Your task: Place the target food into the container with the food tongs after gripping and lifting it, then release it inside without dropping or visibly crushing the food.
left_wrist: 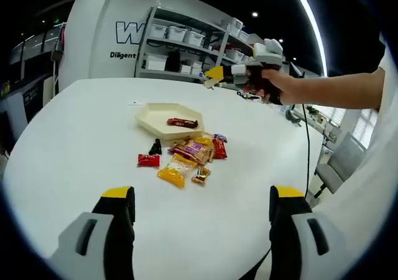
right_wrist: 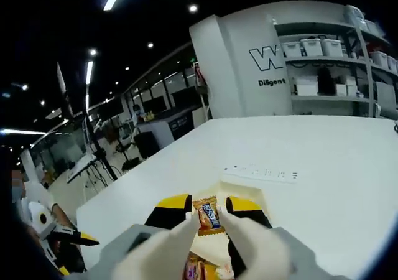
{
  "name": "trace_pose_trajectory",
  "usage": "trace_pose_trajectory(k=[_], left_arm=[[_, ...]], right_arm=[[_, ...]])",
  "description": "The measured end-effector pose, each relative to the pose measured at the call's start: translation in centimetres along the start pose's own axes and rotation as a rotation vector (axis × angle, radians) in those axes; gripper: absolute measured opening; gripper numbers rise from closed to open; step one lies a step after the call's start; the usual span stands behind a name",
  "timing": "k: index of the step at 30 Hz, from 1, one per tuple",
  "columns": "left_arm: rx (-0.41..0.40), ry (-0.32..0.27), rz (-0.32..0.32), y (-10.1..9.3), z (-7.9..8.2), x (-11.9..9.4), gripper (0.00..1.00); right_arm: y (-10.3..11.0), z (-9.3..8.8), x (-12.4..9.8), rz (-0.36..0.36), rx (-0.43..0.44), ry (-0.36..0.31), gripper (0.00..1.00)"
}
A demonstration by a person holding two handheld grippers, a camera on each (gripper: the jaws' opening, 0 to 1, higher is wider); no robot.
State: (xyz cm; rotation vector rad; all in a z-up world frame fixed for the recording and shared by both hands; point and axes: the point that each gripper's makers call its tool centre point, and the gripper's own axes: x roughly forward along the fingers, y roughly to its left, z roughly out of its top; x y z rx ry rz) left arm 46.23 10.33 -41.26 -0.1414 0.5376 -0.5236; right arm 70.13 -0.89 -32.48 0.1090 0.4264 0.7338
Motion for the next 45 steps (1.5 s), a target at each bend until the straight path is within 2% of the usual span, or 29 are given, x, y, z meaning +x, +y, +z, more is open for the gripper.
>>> trace_pose_trajectory(k=[8,22,32,45], left_arm=[[-0.017,-0.012,0.020,0.3,0.2,-0.1,0.94],[-0.010,-0.014,0.006,-0.1,0.3,-0.1,0.93],[0.000,-0.016,0.002,-0.1,0.5,-0.1,0.93],[-0.003,-0.008,-0.011,-0.4,0.2,-0.1,0.93]], right_arm=[[0.7,1.1,0.4,0.021,-0.028,-0.023,0.17],[0.3,1.2,-0.2,0.013,-0.032,-0.023,0.17],[-0.6,0.4,-0.8,-0.007,-0.035,-0.010,0.18],[-2.6,-2.0,-1.9,-0.048,-0.039,0.032,0.18]])
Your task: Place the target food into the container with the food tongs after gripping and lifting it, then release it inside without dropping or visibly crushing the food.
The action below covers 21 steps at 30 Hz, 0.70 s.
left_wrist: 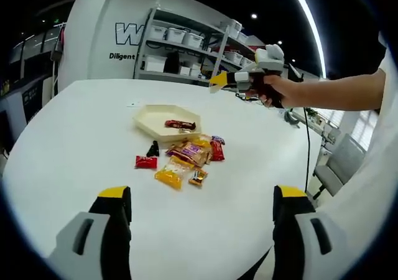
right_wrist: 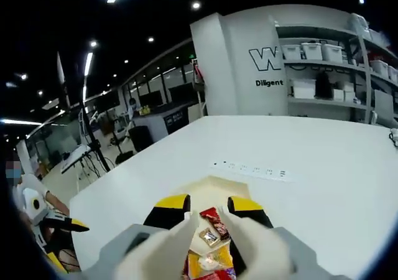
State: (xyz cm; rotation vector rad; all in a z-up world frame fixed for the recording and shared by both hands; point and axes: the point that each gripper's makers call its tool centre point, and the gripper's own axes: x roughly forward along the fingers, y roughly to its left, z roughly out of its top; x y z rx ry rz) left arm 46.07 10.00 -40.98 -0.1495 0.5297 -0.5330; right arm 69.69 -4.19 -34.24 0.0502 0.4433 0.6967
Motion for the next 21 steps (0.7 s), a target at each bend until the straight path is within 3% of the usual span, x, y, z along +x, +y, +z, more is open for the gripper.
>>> trace_pose_trajectory(k=[21], left_arm=[[-0.001,0.012,0.004,0.5,-0.2,-0.2,0.92]], right_arm=[[-2.0,-5.2,-1.1,-0.045,0.031,0.075,0.19]])
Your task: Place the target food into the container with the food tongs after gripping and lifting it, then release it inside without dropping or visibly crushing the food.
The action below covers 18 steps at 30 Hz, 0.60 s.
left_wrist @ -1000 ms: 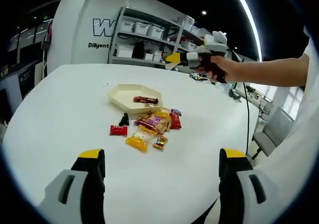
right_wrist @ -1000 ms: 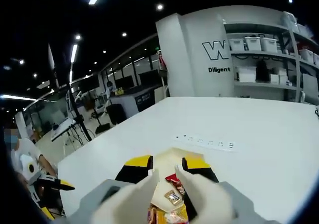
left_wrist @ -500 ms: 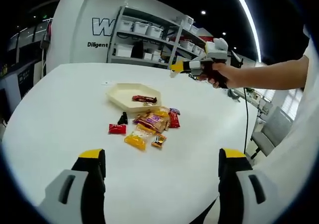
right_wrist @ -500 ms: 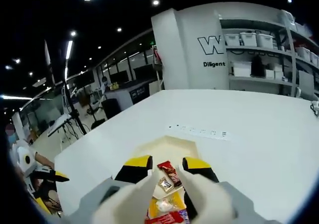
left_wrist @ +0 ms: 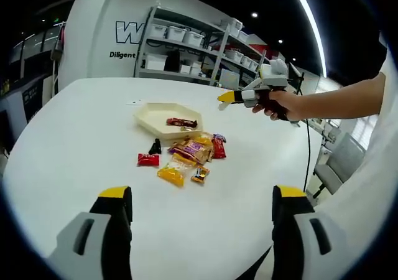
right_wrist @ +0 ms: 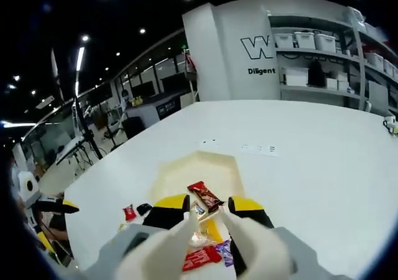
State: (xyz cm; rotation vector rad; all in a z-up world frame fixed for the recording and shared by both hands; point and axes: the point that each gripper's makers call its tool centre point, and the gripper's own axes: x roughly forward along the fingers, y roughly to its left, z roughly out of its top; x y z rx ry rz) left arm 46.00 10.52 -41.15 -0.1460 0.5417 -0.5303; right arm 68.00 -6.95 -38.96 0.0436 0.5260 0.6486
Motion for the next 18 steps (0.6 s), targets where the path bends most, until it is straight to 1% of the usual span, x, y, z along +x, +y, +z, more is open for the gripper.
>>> trace_pose_trajectory(k=[6,10,18], left_arm=[[0.004,0.004,-0.003,0.0,0.0,0.1,0.91],[0.003,0.011,0.002,0.0,-0.2,0.1,0.91],[0.001,0.012,0.015,0.2,-0.1,-0.1,0.91]], right_arm=[[-0.6,-1.4,0.2,-0.006,0.004,0.026,0.19],[-0.9,-2.8,0.4,0.001,-0.031,0.078,0.19],[-2.1,-4.3,0.8,-0.006,-0.031,0.108,0.20]])
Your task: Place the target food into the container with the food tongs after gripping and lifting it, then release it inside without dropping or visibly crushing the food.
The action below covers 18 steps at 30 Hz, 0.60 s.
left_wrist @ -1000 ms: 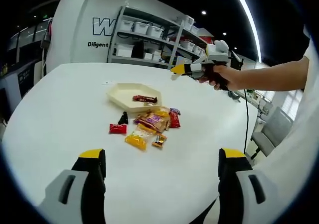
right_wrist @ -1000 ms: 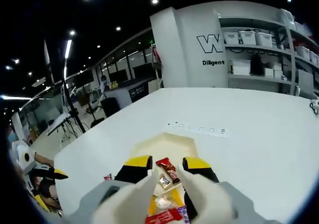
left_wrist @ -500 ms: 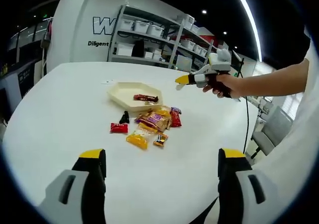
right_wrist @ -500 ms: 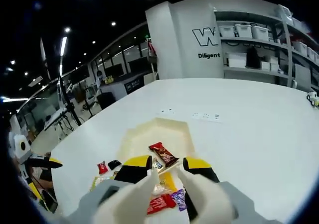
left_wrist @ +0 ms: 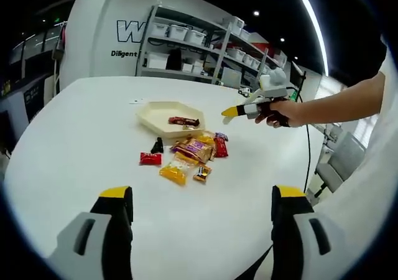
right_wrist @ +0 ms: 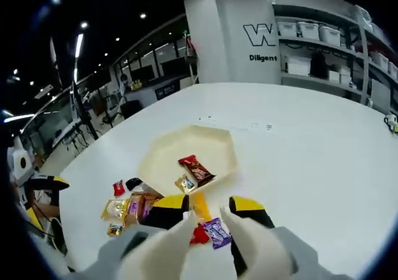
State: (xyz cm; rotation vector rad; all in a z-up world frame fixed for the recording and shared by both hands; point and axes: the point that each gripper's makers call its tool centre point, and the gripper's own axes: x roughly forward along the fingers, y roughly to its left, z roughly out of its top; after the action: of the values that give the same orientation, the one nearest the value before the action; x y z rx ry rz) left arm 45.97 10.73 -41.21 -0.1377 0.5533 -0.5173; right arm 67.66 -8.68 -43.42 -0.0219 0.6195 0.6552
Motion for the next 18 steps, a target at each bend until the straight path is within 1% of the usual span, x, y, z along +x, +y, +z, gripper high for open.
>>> trace_pose_trajectory(k=[4,6,7,16,18], left_arm=[[0.003,0.007,0.003,0.0,0.0,0.0,0.90],[0.006,0.010,0.009,0.1,0.0,-0.1,0.90],[0.008,0.010,0.012,0.1,0.0,-0.1,0.91],[0.004,0.012,0.023,0.1,-0.2,-0.4,0.91],[-0.001,0.002,0.015,-0.2,-0.1,-0.4,0.91]], right_arm=[[-0.1,-0.7,0.3,0.003,-0.002,0.017,0.21],[-0.1,-1.3,0.4,0.000,-0.028,0.033,0.21],[-0.1,-1.6,0.6,0.006,-0.022,0.043,0.21],[-0.3,-2.4,0.8,0.000,-0.046,0.057,0.21],[-0.4,-2.7,0.9,-0.010,-0.048,0.070,0.21]])
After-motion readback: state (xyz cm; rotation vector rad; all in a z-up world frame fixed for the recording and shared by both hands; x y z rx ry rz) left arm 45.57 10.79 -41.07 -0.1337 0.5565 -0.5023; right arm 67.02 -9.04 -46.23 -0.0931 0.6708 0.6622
